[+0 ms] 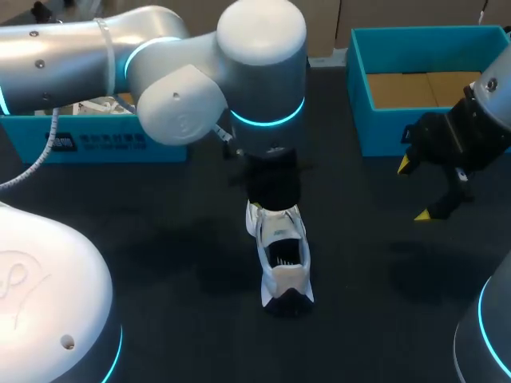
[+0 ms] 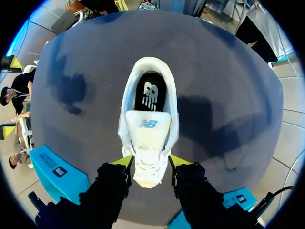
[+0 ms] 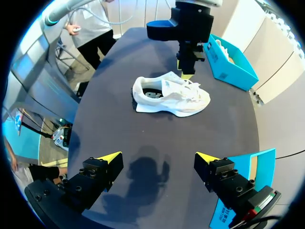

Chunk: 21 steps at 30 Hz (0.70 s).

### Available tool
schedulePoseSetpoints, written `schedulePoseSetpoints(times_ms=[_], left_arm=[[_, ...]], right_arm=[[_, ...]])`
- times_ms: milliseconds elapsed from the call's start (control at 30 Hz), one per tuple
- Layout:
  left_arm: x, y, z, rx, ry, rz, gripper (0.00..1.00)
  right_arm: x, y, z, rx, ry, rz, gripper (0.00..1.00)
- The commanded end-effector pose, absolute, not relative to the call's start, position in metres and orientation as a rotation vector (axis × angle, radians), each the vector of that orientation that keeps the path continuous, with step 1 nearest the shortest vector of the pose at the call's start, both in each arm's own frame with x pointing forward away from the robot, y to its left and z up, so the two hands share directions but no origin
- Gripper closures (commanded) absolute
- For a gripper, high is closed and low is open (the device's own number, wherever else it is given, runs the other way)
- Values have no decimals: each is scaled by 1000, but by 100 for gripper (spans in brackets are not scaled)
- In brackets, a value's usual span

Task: Take the shoe out of the shoebox, open the shoe tongue, remove and reinsert the insole, then place the shoe into the shoebox

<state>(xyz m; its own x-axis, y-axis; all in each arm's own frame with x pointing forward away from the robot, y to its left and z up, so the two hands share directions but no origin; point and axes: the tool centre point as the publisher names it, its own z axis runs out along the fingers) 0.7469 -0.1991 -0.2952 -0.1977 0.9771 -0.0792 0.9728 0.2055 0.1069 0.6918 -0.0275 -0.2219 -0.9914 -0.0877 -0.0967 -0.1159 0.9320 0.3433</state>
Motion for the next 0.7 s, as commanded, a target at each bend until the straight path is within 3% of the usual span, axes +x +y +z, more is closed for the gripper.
schedulePoseSetpoints(times_ms=[33, 267, 700], left_arm=[[746, -203, -309, 1916, 2331, 34, 57], [738, -208, -324, 1923, 2330, -2, 65], [729, -208, -332, 1958, 2336, -4, 68]], right_arm=[[693, -27, -223, -159, 3011, 539, 0], [693, -27, -223, -159, 3011, 539, 0], [693, -27, -223, -159, 3011, 539, 0]])
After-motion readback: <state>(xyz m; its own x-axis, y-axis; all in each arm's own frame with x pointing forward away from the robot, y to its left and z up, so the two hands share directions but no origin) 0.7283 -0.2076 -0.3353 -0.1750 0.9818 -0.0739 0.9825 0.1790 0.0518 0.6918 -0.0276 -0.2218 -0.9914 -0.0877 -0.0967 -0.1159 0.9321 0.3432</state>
